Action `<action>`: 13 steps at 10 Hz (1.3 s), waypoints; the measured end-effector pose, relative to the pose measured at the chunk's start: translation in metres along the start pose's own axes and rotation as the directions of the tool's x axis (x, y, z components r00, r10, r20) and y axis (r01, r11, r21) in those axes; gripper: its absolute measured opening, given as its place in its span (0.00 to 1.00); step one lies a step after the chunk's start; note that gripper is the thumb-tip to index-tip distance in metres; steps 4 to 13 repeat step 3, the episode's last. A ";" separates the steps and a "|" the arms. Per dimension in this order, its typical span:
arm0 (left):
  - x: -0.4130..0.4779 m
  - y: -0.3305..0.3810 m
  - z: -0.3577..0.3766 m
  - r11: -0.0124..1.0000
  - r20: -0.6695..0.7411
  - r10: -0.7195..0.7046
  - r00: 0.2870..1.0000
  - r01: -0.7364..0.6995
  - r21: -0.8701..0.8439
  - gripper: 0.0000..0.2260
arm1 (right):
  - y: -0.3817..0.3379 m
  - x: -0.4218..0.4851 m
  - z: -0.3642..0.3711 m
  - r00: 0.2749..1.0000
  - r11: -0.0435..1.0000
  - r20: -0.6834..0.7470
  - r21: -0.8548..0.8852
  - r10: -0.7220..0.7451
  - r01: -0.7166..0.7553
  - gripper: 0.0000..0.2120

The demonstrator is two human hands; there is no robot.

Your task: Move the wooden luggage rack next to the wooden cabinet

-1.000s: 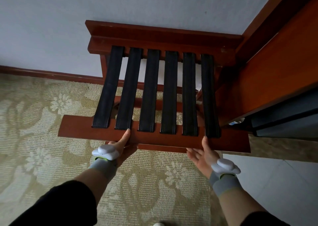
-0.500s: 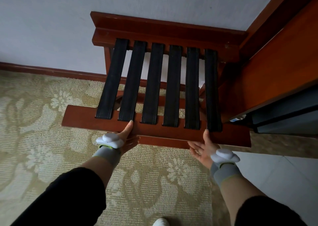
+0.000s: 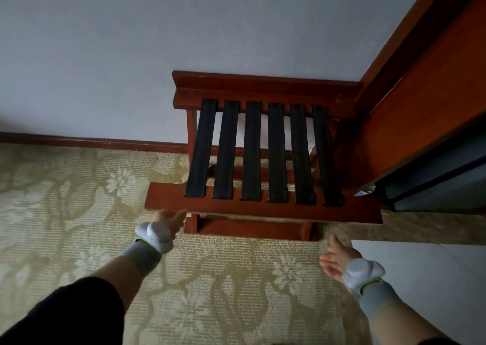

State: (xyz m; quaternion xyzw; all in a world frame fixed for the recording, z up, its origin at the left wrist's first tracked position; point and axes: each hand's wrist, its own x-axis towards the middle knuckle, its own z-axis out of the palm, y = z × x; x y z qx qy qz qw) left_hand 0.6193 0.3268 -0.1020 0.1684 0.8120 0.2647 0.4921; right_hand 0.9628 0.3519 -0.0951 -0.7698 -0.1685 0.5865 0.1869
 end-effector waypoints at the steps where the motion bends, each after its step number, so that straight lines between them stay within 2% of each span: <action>1: -0.029 0.050 -0.031 0.985 0.057 0.173 0.983 -0.173 -0.001 0.11 | -0.033 -0.050 0.015 0.984 0.983 -0.004 -0.061 -0.176 0.176 0.25; 2: -0.073 0.100 -0.054 0.931 0.128 0.364 0.923 -0.361 -0.044 0.11 | -0.072 -0.100 0.028 0.924 0.911 0.008 -0.162 -0.382 0.379 0.20; 3: -0.129 0.155 -0.081 0.850 0.127 0.526 0.841 -0.520 -0.079 0.16 | -0.117 -0.163 0.030 0.801 0.788 0.002 -0.175 -0.599 0.590 0.20; 13: -0.129 0.155 -0.081 0.850 0.127 0.526 0.841 -0.520 -0.079 0.16 | -0.117 -0.163 0.030 0.801 0.788 0.002 -0.175 -0.599 0.590 0.20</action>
